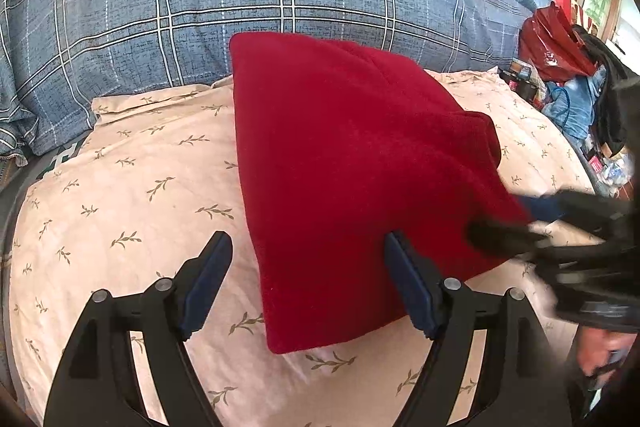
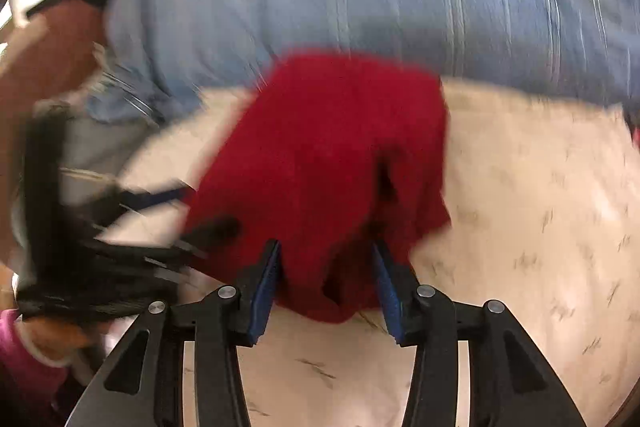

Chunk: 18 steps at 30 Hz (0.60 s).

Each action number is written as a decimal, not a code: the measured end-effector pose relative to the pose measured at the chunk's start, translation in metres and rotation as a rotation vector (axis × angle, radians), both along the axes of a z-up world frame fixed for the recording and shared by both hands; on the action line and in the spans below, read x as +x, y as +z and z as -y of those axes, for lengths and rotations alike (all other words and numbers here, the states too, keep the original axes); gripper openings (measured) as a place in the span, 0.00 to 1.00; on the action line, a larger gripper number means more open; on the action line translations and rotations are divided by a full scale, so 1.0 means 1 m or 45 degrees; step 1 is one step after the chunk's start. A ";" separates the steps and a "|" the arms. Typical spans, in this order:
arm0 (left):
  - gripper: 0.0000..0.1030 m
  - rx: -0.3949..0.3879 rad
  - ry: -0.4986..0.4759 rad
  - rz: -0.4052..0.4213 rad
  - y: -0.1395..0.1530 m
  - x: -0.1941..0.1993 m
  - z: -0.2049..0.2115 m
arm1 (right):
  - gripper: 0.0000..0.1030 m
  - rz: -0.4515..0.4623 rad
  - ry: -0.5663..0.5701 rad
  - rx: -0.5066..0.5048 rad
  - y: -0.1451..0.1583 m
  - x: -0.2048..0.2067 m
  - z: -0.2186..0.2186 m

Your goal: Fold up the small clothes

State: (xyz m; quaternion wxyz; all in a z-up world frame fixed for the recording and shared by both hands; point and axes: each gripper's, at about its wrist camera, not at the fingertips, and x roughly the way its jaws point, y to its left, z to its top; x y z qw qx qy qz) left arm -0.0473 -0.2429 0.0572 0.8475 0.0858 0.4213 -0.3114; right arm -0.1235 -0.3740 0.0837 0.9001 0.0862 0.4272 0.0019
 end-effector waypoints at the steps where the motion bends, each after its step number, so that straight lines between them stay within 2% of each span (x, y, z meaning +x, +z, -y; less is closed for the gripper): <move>1: 0.76 0.001 -0.003 -0.007 0.000 0.000 -0.001 | 0.44 -0.013 -0.008 0.026 -0.006 0.001 0.005; 5: 0.77 -0.073 -0.014 -0.059 0.006 0.003 -0.010 | 0.49 0.072 0.005 0.110 0.015 -0.010 0.018; 7: 0.78 -0.102 0.003 -0.052 0.011 0.008 -0.014 | 0.56 0.157 -0.034 0.122 0.032 -0.012 0.030; 8: 0.79 -0.112 0.012 -0.046 0.013 0.011 -0.015 | 0.63 0.183 -0.064 0.120 0.038 -0.010 0.035; 9: 0.79 -0.120 0.026 -0.043 0.014 0.014 -0.016 | 0.66 0.202 -0.106 0.117 0.042 -0.004 0.042; 13: 0.79 -0.148 0.056 -0.076 0.013 0.024 -0.016 | 0.65 0.175 -0.199 0.166 0.038 0.043 0.074; 14: 0.79 -0.142 0.055 -0.077 0.011 0.024 -0.015 | 0.62 0.144 -0.202 0.178 0.033 0.058 0.080; 16: 0.79 -0.112 0.047 -0.073 0.007 0.025 -0.011 | 0.38 0.086 -0.204 0.163 0.023 0.087 0.085; 17: 0.79 -0.099 0.036 -0.074 0.005 0.024 -0.009 | 0.17 0.053 -0.193 0.100 0.018 0.102 0.082; 18: 0.79 -0.097 0.027 -0.076 0.004 0.024 -0.007 | 0.13 0.045 -0.196 0.042 0.017 0.106 0.077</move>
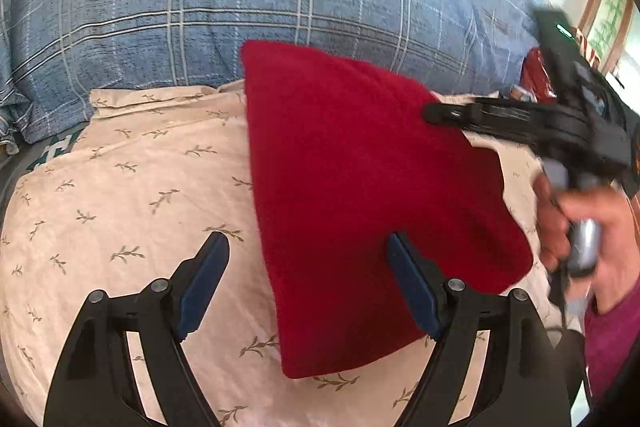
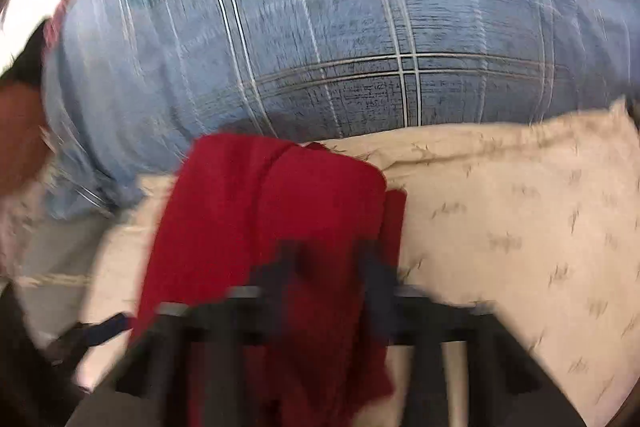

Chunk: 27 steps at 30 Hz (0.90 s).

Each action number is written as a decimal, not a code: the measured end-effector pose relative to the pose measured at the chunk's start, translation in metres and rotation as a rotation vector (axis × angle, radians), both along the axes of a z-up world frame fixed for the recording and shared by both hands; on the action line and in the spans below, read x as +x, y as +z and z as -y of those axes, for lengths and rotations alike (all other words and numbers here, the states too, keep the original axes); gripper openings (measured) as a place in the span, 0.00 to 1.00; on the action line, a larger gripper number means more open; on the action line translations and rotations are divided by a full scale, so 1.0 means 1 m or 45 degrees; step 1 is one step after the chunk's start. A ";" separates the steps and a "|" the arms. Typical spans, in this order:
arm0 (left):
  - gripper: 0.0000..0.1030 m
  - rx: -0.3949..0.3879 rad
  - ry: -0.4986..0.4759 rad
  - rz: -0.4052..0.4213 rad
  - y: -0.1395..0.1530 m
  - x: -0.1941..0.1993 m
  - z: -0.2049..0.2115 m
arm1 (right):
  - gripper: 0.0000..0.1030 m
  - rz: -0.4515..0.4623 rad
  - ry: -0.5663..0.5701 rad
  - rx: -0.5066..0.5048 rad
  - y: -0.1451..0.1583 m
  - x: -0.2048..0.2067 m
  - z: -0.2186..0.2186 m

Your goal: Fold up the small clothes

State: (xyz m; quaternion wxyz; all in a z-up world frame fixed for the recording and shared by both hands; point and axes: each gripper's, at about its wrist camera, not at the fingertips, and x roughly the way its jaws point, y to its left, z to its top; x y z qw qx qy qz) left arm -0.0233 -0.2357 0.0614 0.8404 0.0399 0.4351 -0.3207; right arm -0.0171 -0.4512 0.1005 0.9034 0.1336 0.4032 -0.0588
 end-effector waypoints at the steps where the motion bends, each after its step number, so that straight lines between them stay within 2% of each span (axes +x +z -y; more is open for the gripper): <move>1: 0.79 0.003 -0.009 -0.001 -0.001 0.000 0.002 | 0.10 0.007 0.004 -0.060 0.001 0.006 -0.004; 4: 0.81 0.010 -0.021 0.009 -0.004 0.001 0.007 | 0.08 0.043 0.015 -0.182 0.004 0.010 -0.012; 6: 0.82 0.005 -0.026 -0.001 -0.008 0.004 0.011 | 0.08 -0.007 -0.017 -0.249 -0.011 0.016 -0.011; 8: 0.82 -0.001 -0.031 -0.022 -0.007 0.006 0.011 | 0.12 -0.024 -0.031 -0.163 -0.021 0.015 -0.002; 10: 0.82 -0.010 -0.034 -0.017 -0.003 0.008 0.007 | 0.18 0.045 -0.032 -0.055 -0.013 -0.002 0.007; 11: 0.82 -0.017 -0.033 -0.010 -0.001 0.009 0.005 | 0.40 0.072 -0.023 0.004 -0.009 -0.011 0.012; 12: 0.82 -0.027 -0.030 -0.004 0.002 0.011 0.003 | 0.71 0.088 -0.005 0.059 -0.006 -0.018 0.015; 13: 0.82 -0.039 -0.030 -0.003 0.004 0.013 0.001 | 0.82 0.106 0.013 0.117 -0.005 -0.027 0.019; 14: 0.82 -0.059 -0.031 -0.005 0.006 0.016 -0.001 | 0.87 0.131 0.020 0.157 -0.005 -0.036 0.020; 17: 0.82 -0.152 -0.046 -0.039 0.007 0.029 -0.006 | 0.88 0.115 0.067 0.190 -0.013 -0.047 0.021; 20: 0.83 -0.226 -0.055 -0.132 -0.003 0.044 -0.005 | 0.89 0.064 0.089 0.211 -0.028 -0.047 0.023; 24: 0.83 -0.257 -0.079 -0.278 -0.023 0.061 0.006 | 0.88 0.071 0.109 0.376 -0.045 -0.036 0.033; 25: 0.83 -0.282 -0.082 -0.303 -0.027 0.064 0.008 | 0.87 0.082 0.117 0.402 -0.048 -0.034 0.033; 27: 0.83 -0.303 -0.091 -0.296 -0.027 0.063 0.010 | 0.63 0.091 0.144 0.400 -0.047 -0.031 0.026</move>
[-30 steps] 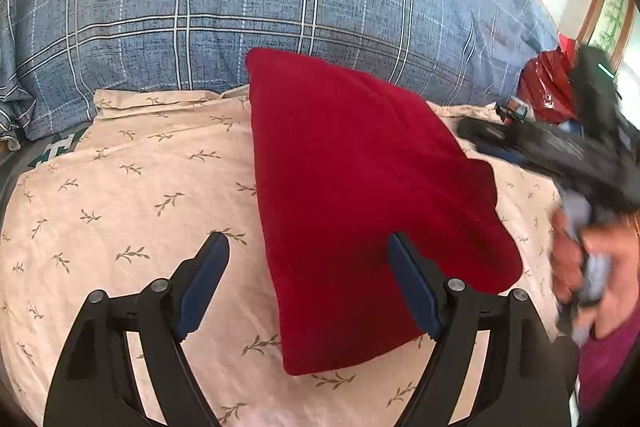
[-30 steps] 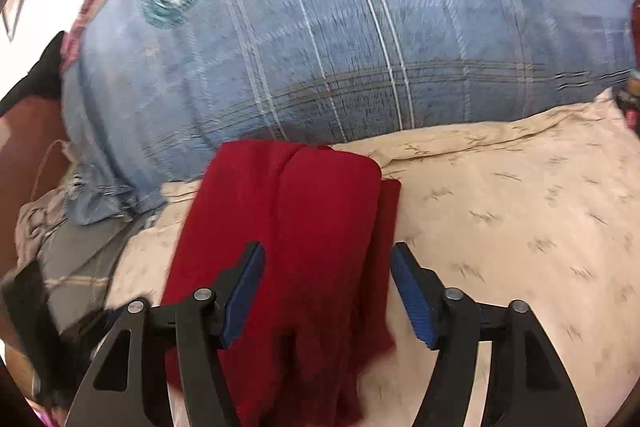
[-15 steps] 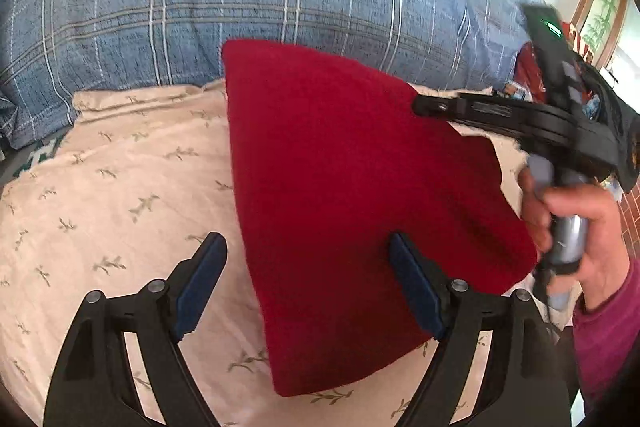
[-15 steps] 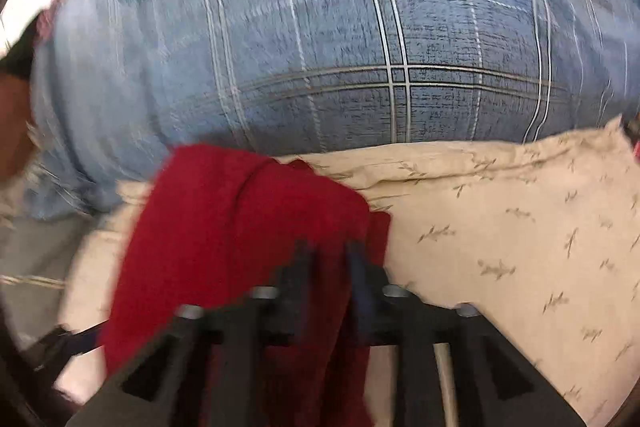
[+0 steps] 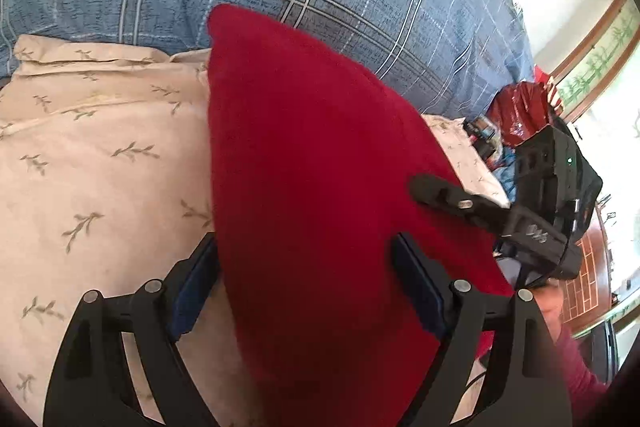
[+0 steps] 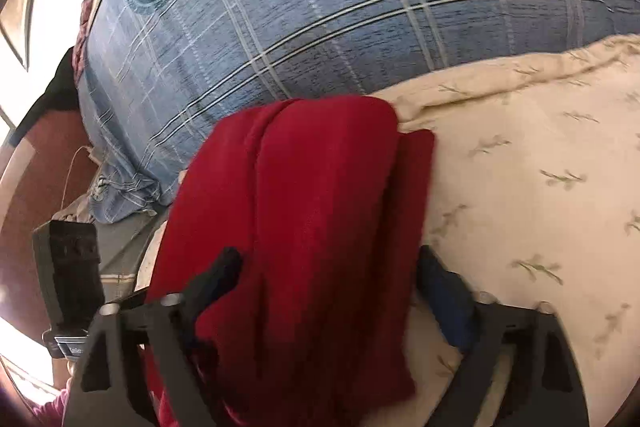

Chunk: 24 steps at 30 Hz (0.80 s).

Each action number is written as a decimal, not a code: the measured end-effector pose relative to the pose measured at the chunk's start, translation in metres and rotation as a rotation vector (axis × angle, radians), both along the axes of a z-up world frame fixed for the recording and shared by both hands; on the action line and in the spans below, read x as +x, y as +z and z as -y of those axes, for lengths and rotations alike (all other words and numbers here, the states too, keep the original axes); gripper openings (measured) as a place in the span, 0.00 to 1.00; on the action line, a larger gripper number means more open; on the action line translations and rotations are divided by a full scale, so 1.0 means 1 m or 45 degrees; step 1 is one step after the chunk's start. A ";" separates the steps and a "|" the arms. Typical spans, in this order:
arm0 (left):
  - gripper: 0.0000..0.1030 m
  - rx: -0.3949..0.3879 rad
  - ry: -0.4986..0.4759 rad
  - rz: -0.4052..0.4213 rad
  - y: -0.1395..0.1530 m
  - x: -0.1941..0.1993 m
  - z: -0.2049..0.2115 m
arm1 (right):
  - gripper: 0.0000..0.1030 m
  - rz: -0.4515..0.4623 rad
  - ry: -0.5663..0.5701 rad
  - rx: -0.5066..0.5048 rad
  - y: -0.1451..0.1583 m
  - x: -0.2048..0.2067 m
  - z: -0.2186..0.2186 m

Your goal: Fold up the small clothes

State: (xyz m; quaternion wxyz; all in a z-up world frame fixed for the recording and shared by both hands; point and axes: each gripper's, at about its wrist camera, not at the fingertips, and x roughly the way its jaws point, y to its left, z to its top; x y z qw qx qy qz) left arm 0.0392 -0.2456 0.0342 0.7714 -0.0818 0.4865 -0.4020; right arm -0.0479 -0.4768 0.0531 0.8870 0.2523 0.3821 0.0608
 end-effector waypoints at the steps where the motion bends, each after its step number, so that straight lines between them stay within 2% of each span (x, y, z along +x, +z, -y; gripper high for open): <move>1: 0.83 -0.005 -0.014 0.004 0.001 -0.001 0.002 | 0.62 -0.005 0.006 -0.003 0.001 0.001 -0.004; 3: 0.78 -0.018 -0.018 0.001 0.003 -0.003 0.002 | 0.50 0.002 -0.001 -0.031 0.008 0.001 -0.009; 6: 0.58 -0.040 -0.027 -0.003 0.016 -0.007 -0.008 | 0.45 0.042 0.031 -0.019 0.025 -0.007 -0.016; 9: 0.55 -0.103 -0.043 -0.043 0.038 -0.020 -0.029 | 0.44 0.073 0.080 0.011 0.044 -0.024 -0.030; 14: 0.55 -0.059 -0.020 -0.006 0.067 -0.054 -0.071 | 0.44 0.058 0.180 0.140 0.061 -0.045 -0.068; 16: 0.55 -0.025 0.014 -0.020 0.065 -0.068 -0.092 | 0.47 0.037 0.216 0.129 0.059 -0.053 -0.087; 18: 0.56 0.009 0.052 -0.025 0.054 -0.074 -0.104 | 0.52 0.020 0.232 0.068 0.048 -0.056 -0.104; 21: 0.59 0.170 0.113 -0.030 0.028 -0.079 -0.109 | 0.53 -0.113 0.158 -0.119 0.032 -0.056 -0.117; 22: 0.62 0.195 0.133 0.003 0.026 -0.082 -0.111 | 0.53 -0.101 0.116 -0.182 0.035 -0.064 -0.118; 24: 0.67 0.218 0.178 0.124 0.036 -0.093 -0.115 | 0.53 -0.005 0.097 -0.276 0.054 -0.085 -0.126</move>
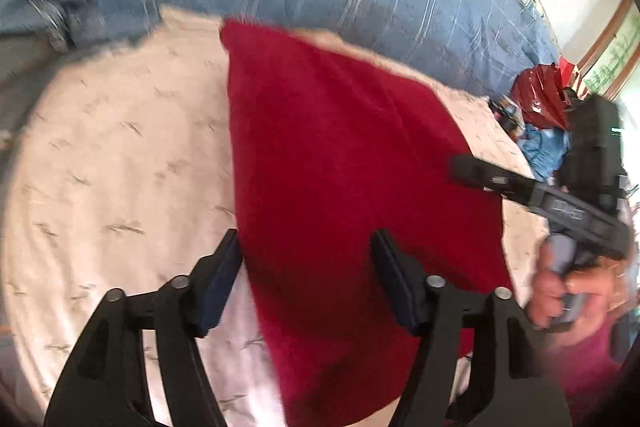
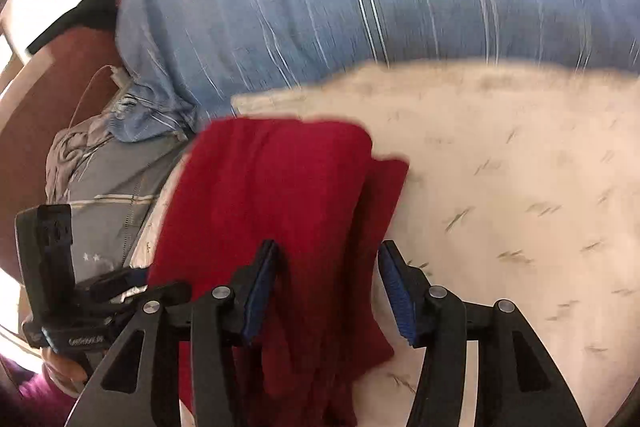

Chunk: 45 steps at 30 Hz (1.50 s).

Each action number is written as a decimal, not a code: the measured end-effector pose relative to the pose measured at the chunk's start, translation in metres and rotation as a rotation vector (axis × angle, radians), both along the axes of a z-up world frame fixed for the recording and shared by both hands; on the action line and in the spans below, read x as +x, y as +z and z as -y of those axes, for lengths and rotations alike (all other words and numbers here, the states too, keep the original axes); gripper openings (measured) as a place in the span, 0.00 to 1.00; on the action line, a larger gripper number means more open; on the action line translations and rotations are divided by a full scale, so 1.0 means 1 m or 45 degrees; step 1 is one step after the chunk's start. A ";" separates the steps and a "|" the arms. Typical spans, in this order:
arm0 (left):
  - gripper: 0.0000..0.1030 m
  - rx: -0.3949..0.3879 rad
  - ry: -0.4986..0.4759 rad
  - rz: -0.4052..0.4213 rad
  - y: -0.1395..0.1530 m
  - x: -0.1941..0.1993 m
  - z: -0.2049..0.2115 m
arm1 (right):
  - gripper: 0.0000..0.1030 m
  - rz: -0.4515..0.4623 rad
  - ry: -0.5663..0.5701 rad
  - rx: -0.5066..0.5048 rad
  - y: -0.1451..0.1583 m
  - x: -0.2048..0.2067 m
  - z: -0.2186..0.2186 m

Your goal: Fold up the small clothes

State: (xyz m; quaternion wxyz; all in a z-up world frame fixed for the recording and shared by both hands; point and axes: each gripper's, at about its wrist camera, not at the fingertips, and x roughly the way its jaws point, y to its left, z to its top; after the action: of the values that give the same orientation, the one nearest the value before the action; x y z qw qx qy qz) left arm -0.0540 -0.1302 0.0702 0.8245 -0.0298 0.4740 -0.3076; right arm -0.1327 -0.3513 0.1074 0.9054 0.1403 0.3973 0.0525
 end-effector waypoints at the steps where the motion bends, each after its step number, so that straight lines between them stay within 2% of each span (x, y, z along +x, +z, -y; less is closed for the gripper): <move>1: 0.69 0.024 0.017 0.052 0.005 -0.004 -0.001 | 0.53 0.046 0.023 -0.018 0.011 -0.011 -0.007; 4: 0.74 0.085 0.081 0.154 0.011 -0.008 -0.001 | 0.49 0.126 0.160 -0.046 0.030 -0.033 -0.036; 5: 0.74 0.099 0.086 0.158 0.009 -0.008 -0.001 | 0.48 0.131 0.196 -0.073 0.032 -0.037 -0.046; 6: 0.74 0.120 0.090 0.155 0.007 -0.008 -0.001 | 0.42 0.129 0.239 -0.115 0.030 -0.040 -0.057; 8: 0.74 0.119 0.106 0.157 0.005 -0.011 -0.006 | 0.35 0.100 0.299 -0.272 0.018 -0.040 -0.077; 10: 0.74 0.118 0.146 0.188 0.008 -0.013 -0.012 | 0.27 0.025 0.246 -0.463 -0.007 -0.032 -0.080; 12: 0.75 0.112 0.175 0.206 0.009 -0.018 -0.023 | 0.26 0.012 0.200 -0.454 -0.021 -0.028 -0.069; 15: 0.75 0.119 0.212 0.234 0.011 -0.021 -0.027 | 0.26 0.049 0.184 -0.407 -0.021 -0.030 -0.065; 19: 0.75 0.111 0.229 0.255 0.012 -0.027 -0.028 | 0.32 0.059 0.170 -0.361 -0.011 -0.040 -0.066; 21: 0.75 0.113 0.230 0.274 0.014 -0.030 -0.026 | 0.51 0.094 0.157 -0.315 -0.004 -0.048 -0.068; 23: 0.75 0.116 0.239 0.305 0.018 -0.034 -0.025 | 0.62 0.136 0.116 -0.285 0.005 -0.057 -0.068; 28: 0.75 0.115 0.260 0.335 0.027 -0.042 -0.023 | 0.63 0.148 -0.003 -0.311 0.011 -0.060 -0.067; 30: 0.75 0.119 0.268 0.353 0.030 -0.046 -0.023 | 0.69 0.137 -0.044 -0.309 0.012 -0.060 -0.065; 34: 0.75 0.132 0.287 0.382 0.035 -0.051 -0.024 | 0.75 0.142 -0.115 -0.299 0.013 -0.061 -0.060; 45: 0.75 0.170 0.280 0.417 0.039 -0.058 -0.021 | 0.81 0.131 -0.163 -0.317 0.012 -0.056 -0.063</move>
State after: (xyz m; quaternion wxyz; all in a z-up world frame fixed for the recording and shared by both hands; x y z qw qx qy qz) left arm -0.1121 -0.1092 0.1095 0.9193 0.0238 0.3470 -0.1843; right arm -0.1892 -0.2885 0.1190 0.9365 0.0491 0.3440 -0.0479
